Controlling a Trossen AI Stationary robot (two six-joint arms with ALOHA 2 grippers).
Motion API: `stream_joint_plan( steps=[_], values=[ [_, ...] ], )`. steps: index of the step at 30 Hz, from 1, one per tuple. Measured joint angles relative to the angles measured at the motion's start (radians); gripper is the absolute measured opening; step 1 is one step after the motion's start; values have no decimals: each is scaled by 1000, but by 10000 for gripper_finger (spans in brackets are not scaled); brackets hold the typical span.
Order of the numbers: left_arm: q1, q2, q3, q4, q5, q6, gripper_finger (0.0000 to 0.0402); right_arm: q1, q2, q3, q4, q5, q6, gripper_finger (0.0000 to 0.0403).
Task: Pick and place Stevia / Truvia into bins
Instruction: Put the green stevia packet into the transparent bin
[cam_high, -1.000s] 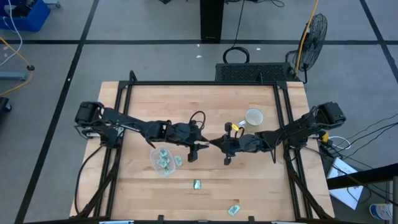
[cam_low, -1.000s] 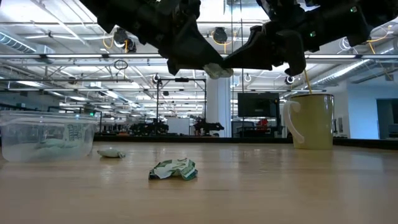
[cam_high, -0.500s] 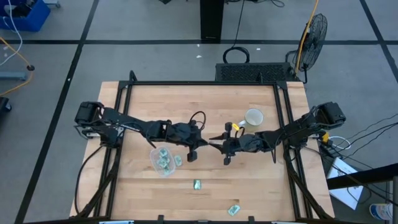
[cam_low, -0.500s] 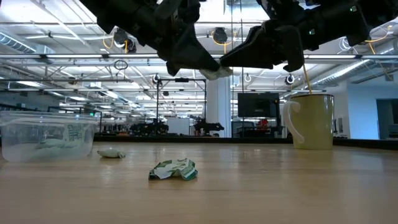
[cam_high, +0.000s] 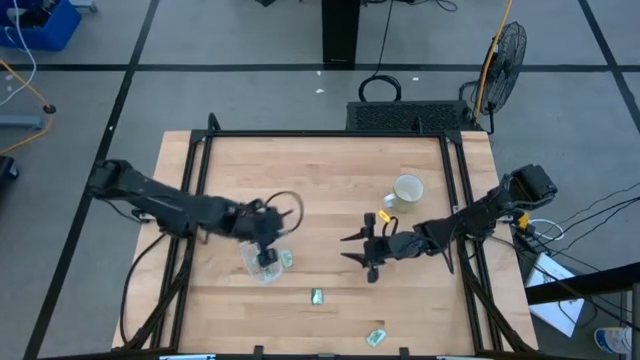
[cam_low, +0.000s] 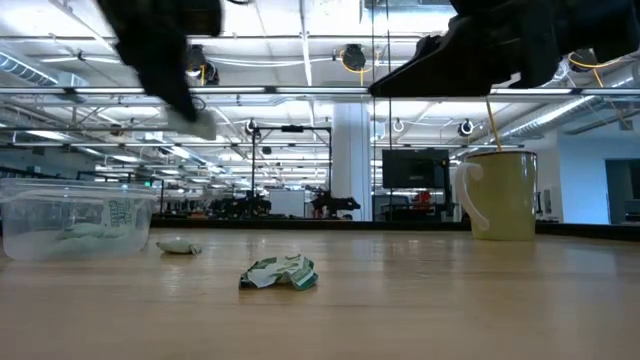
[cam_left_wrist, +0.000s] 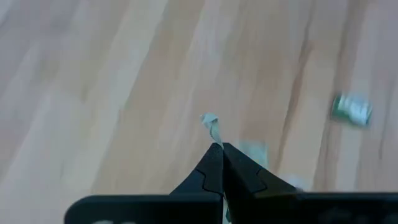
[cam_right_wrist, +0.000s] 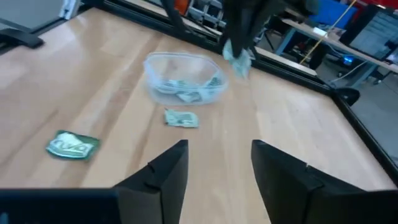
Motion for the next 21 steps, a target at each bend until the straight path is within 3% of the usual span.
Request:
stream_joint_plan(
  steps=[4,8,15,21],
  values=[
    [-138,-16,-38,-158,-55,-262,2,10,0,0,-7,0,1,171],
    [-229,4,-112,-55,-65,-403,7,9,0,0,-7,2,4,171],
    [-262,8,-171,3,-68,-463,32,8,0,0,1,2,6,172],
    [-260,8,-174,35,-89,-406,87,8,0,0,1,-1,6,173]
  ],
)
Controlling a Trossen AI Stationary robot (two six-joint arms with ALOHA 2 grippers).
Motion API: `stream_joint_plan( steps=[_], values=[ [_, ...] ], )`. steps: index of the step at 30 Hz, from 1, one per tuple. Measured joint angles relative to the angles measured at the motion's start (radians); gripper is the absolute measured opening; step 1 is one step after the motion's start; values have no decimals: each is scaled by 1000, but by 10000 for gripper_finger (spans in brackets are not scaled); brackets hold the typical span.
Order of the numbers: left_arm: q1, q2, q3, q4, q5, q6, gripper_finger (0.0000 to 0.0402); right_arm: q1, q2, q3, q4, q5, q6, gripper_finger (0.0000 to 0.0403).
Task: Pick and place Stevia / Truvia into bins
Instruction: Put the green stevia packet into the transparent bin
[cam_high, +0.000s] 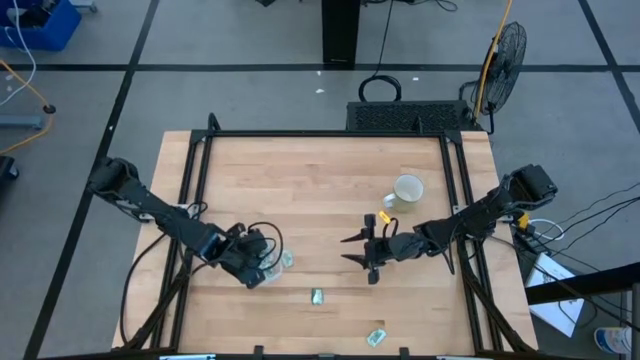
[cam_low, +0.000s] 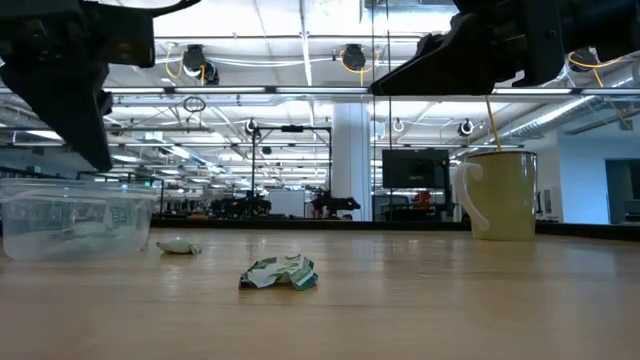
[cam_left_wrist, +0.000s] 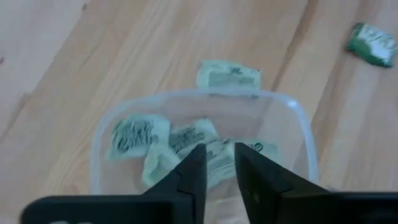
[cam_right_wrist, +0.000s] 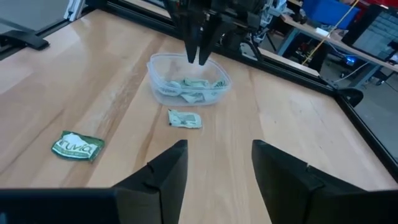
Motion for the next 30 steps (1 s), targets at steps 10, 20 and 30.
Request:
stream_joint_plan(
  steps=[10,20,30],
  values=[
    [50,3,1,384,-26,347,124,-27,0,0,1,-184,125,174],
    [157,202,42,384,173,518,124,-47,0,0,-3,-185,122,174],
    [211,423,400,-95,241,615,124,-66,0,0,-19,-185,114,174]
  ],
)
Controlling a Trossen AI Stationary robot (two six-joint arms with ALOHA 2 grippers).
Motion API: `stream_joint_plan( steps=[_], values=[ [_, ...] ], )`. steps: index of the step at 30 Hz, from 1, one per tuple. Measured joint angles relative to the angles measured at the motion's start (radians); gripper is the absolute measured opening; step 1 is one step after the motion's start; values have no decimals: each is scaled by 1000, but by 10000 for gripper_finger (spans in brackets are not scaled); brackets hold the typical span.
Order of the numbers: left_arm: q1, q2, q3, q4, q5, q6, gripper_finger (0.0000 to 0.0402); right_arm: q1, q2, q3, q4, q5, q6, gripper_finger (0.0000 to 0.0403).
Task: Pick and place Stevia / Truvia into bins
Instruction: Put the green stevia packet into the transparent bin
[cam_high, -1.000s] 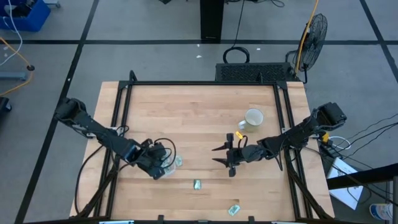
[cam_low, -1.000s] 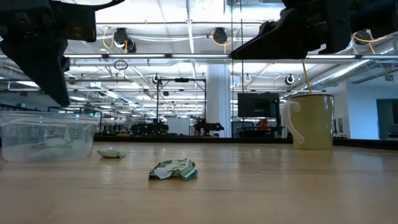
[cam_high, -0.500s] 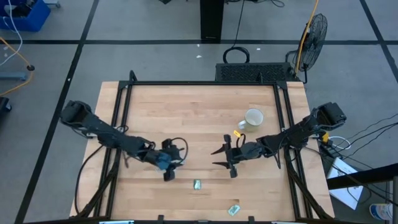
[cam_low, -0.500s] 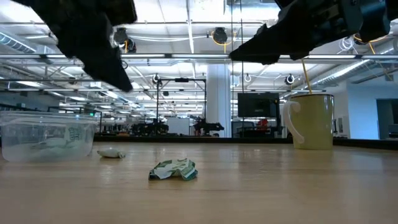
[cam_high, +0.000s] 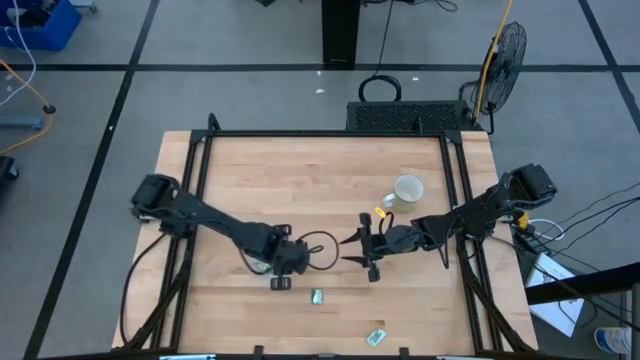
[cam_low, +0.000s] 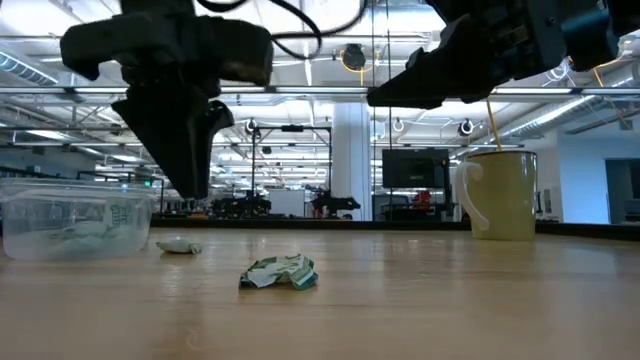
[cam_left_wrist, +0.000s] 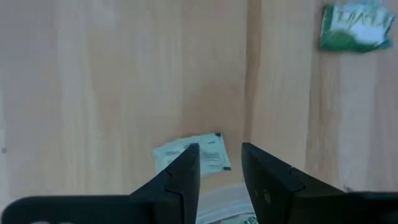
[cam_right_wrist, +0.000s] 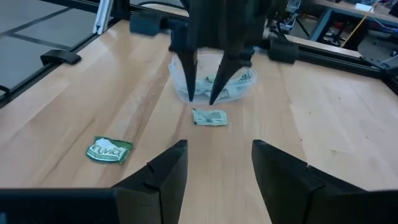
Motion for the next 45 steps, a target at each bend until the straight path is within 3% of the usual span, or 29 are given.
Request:
stream_joint_plan(
  steps=[9,21,29,33,40,45],
  values=[
    [5,181,165,-164,25,18,124,0,0,0,-5,0,1,174],
    [4,196,172,-195,20,-16,121,0,0,0,-37,0,-1,174],
    [10,196,129,-189,17,-51,54,0,0,0,-55,0,-2,174],
    [8,196,134,-189,17,14,12,0,0,0,-53,0,-1,174],
    [6,114,175,-249,1,67,6,0,0,0,-56,0,-1,174],
    [-27,-25,183,-360,-47,-25,8,0,0,0,-57,0,-1,174]
  ],
)
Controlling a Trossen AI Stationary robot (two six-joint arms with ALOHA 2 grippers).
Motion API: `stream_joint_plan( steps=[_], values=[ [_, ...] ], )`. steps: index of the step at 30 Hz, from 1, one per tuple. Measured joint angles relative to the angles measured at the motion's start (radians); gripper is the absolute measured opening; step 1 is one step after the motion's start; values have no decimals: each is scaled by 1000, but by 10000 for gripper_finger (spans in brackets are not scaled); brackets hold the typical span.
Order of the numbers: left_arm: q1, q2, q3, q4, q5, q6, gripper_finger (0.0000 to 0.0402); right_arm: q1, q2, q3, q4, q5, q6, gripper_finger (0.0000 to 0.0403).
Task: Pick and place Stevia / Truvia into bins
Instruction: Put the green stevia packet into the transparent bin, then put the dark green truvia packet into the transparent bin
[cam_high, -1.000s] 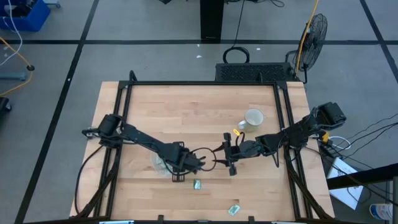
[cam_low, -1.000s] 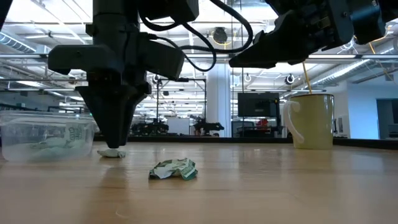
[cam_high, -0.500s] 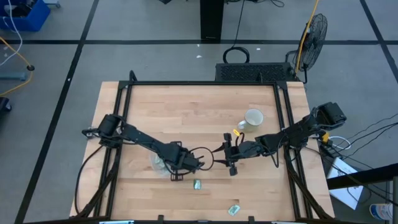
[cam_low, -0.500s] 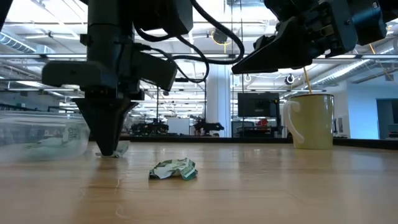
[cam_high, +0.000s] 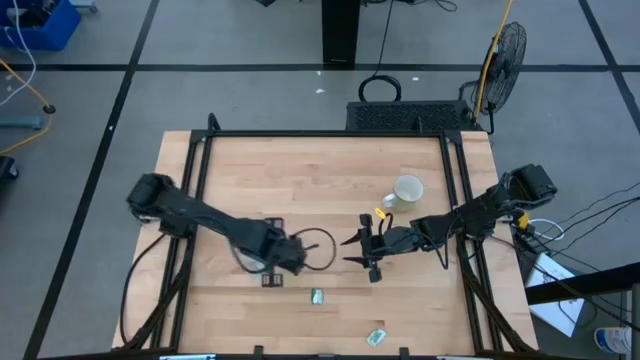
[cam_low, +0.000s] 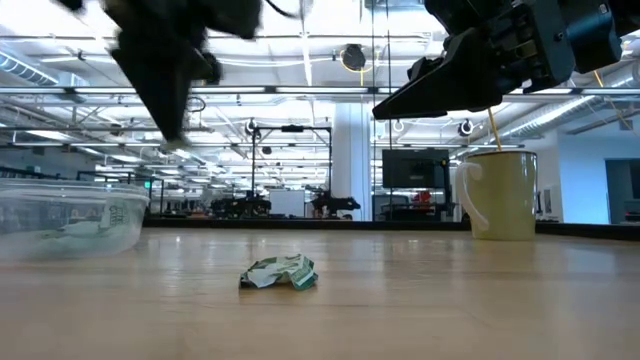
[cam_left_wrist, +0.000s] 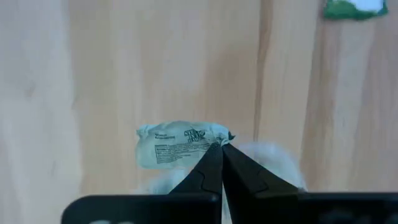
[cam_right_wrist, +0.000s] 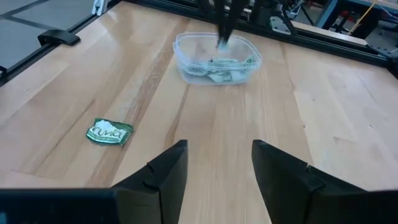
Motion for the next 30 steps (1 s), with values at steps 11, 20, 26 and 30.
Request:
stream_joint_plan(
  steps=[11,20,26,30],
  values=[
    [-145,-155,-167,-72,13,-448,15,1,0,0,-24,-14,18,174],
    [-139,-144,-309,65,26,-450,31,1,0,0,6,-90,28,174],
    [-127,-144,-294,151,6,-330,103,20,39,15,77,-159,44,174],
    [-117,-152,-294,274,7,-248,140,51,104,98,22,-161,43,174]
  ],
)
